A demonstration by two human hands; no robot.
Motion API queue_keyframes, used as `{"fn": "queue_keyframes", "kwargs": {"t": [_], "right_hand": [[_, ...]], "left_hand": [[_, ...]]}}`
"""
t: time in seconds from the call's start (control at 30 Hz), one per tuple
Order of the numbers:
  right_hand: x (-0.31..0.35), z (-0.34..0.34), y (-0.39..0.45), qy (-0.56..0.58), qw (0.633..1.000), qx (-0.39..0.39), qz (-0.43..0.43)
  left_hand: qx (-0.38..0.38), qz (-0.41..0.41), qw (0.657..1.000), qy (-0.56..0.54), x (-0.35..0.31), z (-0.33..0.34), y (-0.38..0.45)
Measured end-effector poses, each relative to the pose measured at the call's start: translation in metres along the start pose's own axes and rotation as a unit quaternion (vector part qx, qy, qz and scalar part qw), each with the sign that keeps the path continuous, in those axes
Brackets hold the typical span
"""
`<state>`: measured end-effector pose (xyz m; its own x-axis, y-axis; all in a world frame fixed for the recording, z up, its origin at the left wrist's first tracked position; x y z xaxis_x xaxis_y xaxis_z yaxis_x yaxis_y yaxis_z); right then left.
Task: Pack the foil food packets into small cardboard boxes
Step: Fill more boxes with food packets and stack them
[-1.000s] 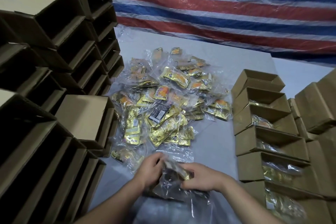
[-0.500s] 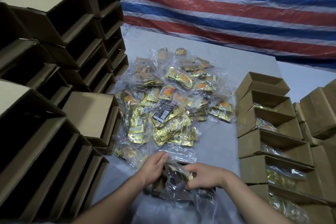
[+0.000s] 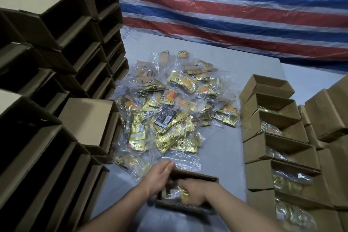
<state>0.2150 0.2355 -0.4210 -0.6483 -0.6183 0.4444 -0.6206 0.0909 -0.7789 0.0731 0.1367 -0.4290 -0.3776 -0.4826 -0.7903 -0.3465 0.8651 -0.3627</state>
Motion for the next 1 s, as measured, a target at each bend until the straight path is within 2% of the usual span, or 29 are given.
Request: {"fn": "queue_keyframes", "kwargs": {"t": [0.17,0.27,0.37,0.47,0.6,0.8,0.93,1.0], "right_hand": [[0.000,0.024,0.025,-0.171,0.984,-0.058,0.004],[-0.001,0.029,0.033,-0.195,0.979,-0.050,0.015],[-0.006,0.024,0.030,-0.147,0.987,-0.063,0.017],[-0.006,0.023,0.020,-0.022,0.998,-0.058,0.025],[0.000,0.006,0.005,0.132,0.990,-0.023,0.033],[0.000,-0.002,-0.009,0.133,0.991,-0.025,0.020],[0.006,0.007,-0.001,0.081,0.992,0.059,0.076],[0.007,0.014,0.006,0.129,0.982,0.100,0.100]], "left_hand": [[-0.015,0.010,1.000,0.013,0.001,0.002,-0.001],[-0.025,0.010,1.000,0.016,0.002,0.004,-0.004],[-0.028,0.004,1.000,0.009,0.002,0.004,-0.005],[-0.025,0.007,1.000,0.017,0.000,0.002,-0.003],[-0.014,0.026,0.999,0.040,-0.002,0.002,-0.003],[-0.021,0.015,0.999,0.035,-0.002,0.004,-0.004],[-0.026,0.011,0.999,0.038,-0.002,0.004,-0.004],[-0.025,0.011,0.999,0.035,-0.002,0.005,-0.004]]}}
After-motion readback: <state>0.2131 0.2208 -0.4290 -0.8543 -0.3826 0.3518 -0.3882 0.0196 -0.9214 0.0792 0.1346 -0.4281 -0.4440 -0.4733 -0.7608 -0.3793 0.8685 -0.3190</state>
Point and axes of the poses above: each hand's wrist, its own y-axis towards the middle knuckle, its own z-axis out of the palm, x = y × z, the point moved 1 cm from there along y, towards the middle knuckle, and after that the axes turned 8 degrees about y, right-handed, at the moved point
